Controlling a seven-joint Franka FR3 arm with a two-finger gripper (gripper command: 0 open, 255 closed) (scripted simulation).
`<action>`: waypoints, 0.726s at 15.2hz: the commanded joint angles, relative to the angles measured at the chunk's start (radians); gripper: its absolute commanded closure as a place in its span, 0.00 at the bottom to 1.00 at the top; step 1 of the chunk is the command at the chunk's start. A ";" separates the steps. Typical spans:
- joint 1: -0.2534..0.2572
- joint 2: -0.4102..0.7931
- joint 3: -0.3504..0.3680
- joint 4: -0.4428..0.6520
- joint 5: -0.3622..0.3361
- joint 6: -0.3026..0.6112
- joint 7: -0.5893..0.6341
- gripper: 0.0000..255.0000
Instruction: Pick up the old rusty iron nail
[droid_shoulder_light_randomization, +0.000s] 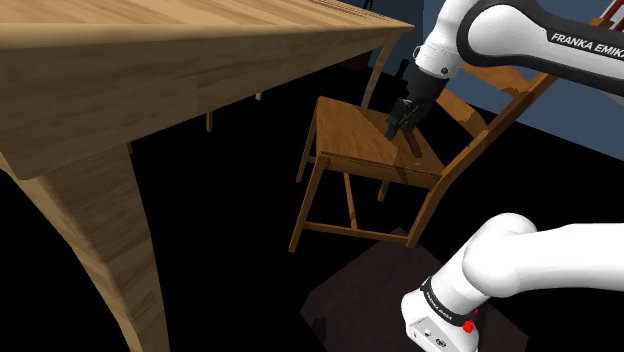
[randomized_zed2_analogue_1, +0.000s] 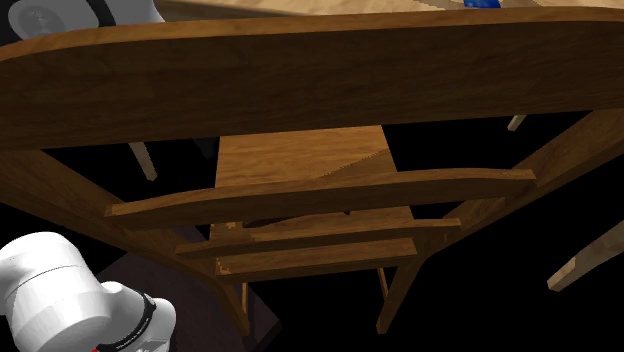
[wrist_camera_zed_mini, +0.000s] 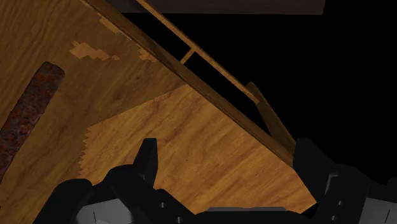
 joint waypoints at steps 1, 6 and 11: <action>0.000 0.000 0.000 0.000 0.000 0.000 0.000 0.00; -0.084 0.139 -0.070 0.087 -0.020 0.005 0.049 0.00; -0.159 0.269 -0.143 0.177 -0.031 -0.001 0.095 0.00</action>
